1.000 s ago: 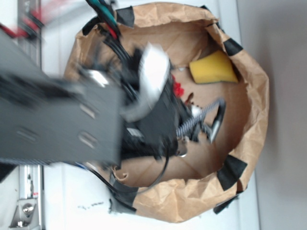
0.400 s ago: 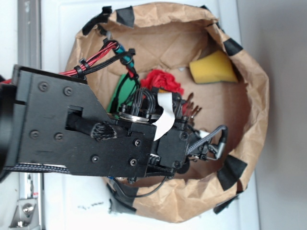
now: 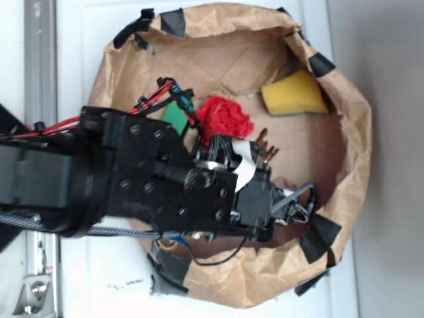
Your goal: Grab the silver keys.
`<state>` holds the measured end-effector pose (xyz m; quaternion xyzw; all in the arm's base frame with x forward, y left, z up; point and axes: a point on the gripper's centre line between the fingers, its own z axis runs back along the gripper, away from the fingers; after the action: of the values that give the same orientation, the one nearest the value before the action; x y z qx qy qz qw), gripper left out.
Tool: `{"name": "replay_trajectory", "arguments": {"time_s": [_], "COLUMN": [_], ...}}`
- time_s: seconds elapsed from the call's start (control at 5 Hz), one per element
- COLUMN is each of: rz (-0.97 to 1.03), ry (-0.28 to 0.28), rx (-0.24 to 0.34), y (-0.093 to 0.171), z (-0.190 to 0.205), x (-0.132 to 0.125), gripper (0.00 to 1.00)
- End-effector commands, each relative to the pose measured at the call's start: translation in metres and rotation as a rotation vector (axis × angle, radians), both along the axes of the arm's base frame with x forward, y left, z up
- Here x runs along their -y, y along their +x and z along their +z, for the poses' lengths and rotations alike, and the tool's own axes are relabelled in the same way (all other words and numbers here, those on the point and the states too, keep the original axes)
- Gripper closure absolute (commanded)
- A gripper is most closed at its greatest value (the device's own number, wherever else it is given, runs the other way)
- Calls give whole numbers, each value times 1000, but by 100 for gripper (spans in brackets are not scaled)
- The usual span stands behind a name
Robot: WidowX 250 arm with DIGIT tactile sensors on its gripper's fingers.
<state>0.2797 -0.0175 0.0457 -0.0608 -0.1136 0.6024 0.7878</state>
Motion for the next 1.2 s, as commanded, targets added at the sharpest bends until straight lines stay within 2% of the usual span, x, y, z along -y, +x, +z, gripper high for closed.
{"name": "replay_trajectory", "arguments": {"time_s": [0.0,0.4,0.6,0.8,1.0], "rz": [19,8,4,8,21], "ry": [1,8,19,50,35], "rx": [21,14,-11,-36,72], "y": [-5,-3,0,1,-10], "z": [10,13,17,38,88], "x": [-10,-10,-14,-26,-45], "gripper": [100,100,100,100,100]}}
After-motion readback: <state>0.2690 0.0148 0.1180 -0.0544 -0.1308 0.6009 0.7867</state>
